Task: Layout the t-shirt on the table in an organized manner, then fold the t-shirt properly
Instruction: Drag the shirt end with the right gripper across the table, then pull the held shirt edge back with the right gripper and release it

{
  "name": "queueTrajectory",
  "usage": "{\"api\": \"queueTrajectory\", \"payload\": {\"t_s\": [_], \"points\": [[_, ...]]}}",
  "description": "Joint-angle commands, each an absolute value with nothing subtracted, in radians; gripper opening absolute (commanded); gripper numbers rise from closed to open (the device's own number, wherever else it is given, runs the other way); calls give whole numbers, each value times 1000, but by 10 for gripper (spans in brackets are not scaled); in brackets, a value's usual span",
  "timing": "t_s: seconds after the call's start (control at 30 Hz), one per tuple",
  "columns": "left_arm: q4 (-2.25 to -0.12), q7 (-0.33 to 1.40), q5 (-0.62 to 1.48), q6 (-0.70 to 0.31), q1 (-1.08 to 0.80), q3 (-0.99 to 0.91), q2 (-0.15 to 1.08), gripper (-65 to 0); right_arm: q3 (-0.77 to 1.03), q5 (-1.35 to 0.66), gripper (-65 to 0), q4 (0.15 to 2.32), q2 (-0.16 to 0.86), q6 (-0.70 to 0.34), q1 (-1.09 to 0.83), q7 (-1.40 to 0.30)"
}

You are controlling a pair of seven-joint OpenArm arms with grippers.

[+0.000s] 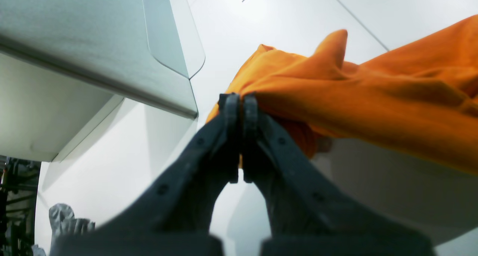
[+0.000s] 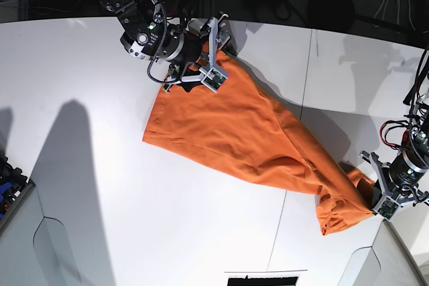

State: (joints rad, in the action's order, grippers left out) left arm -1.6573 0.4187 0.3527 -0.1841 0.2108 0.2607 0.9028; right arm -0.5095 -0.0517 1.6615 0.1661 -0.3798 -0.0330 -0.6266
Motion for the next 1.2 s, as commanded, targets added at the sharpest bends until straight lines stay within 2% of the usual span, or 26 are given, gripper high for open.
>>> {"api": "queueTrajectory", "payload": {"t_s": [0.0,0.07,0.1,0.23,0.33,0.37,0.67,0.8,0.93,1.17], "points": [[-1667,398,348,-169,232,246,923,-650,-510,-40,-282,1642,166,-376,-23,-639],[-1667,398,348,-169,232,246,923,-650,-510,-35,-288,1602,166,-372,-20,-633],[-1667,398,348,-169,232,246,923,-650,-510,-23,-315,1589,166,-363,-19,-627],[-1667,397,349,-169,232,246,922,-650,-510,39,-518,1578,166,-301,-17,-603],[-1667,397,360,-169,232,246,921,-650,-510,72,-633,1578,166,-279,2,-570],[-1667,397,359,-169,232,246,919,-650,-510,78,-650,1578,166,-280,13,-562],[-1642,393,285,-168,237,246,927,-650,-510,-21,-650,1623,162,-324,116,-557],[-1584,411,280,-156,249,242,980,-650,-511,-173,-650,1699,146,-448,118,-561],[-1579,465,281,-59,249,211,1027,-650,-520,-367,-650,1756,146,-547,118,-589],[-1579,557,362,-95,246,175,1044,-650,-550,-398,-650,1760,133,-556,99,-678]]}}
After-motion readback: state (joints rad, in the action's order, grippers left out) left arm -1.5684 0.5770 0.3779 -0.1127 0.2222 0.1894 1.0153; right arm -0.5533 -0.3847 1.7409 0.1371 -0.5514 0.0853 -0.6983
